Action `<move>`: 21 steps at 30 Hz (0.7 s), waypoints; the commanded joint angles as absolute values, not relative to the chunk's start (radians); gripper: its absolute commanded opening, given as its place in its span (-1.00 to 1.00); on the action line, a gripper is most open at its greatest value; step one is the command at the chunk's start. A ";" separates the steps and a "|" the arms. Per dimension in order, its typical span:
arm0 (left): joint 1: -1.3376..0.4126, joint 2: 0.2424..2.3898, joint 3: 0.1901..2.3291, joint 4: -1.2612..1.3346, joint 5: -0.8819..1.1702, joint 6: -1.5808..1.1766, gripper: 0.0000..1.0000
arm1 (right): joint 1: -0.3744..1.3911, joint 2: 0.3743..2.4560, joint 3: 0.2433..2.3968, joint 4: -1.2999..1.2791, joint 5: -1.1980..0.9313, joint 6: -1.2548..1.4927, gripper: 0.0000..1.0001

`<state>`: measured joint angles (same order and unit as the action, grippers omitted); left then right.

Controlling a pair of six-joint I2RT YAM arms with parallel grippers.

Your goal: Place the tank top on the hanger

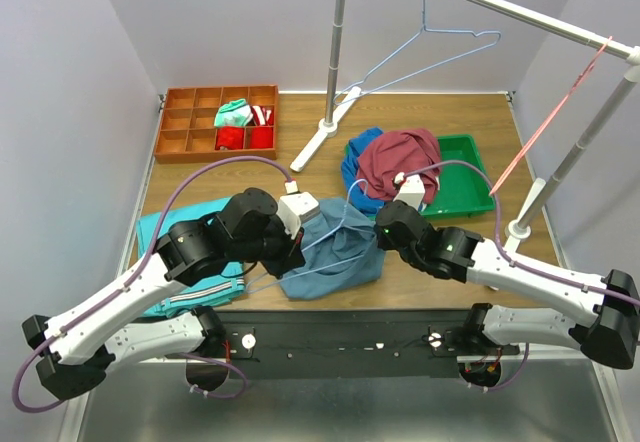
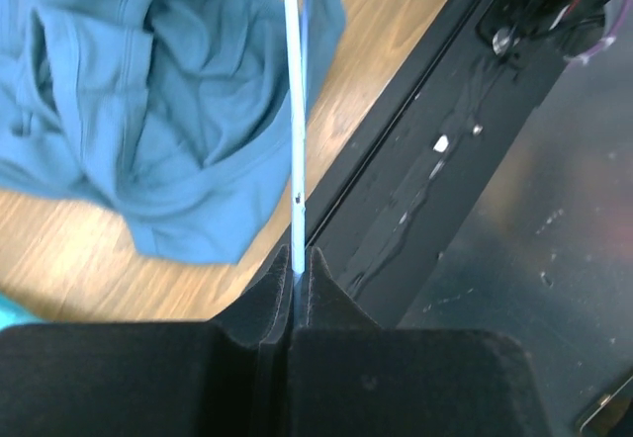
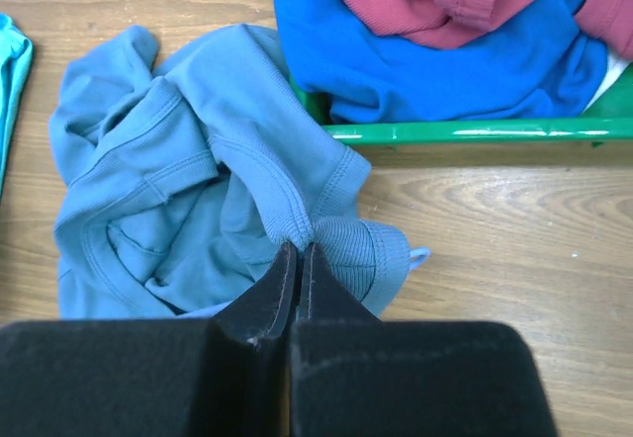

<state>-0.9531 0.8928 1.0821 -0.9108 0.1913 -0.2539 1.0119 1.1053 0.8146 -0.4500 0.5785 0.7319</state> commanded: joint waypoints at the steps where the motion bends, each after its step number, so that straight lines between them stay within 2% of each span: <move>1: -0.971 0.914 1.072 -0.784 0.229 -0.287 -1.00 | 1.008 1.103 0.859 -0.514 0.584 0.699 -0.92; 11: -1.021 0.946 0.945 -0.482 0.135 -0.425 -1.00 | 1.008 1.032 0.903 -0.598 0.610 0.701 -0.91; 16: -1.092 0.983 0.870 -0.322 -0.017 -0.482 -1.00 | 1.008 0.986 0.897 -0.633 0.606 0.698 -0.91; 19: -1.112 0.991 0.822 -0.240 -0.082 -0.491 -1.00 | 1.008 0.965 0.893 -0.661 0.610 0.703 -0.84; 21: -1.114 0.989 0.789 -0.189 -0.107 -0.489 -1.00 | 1.008 0.942 0.888 -0.669 0.606 0.701 -0.67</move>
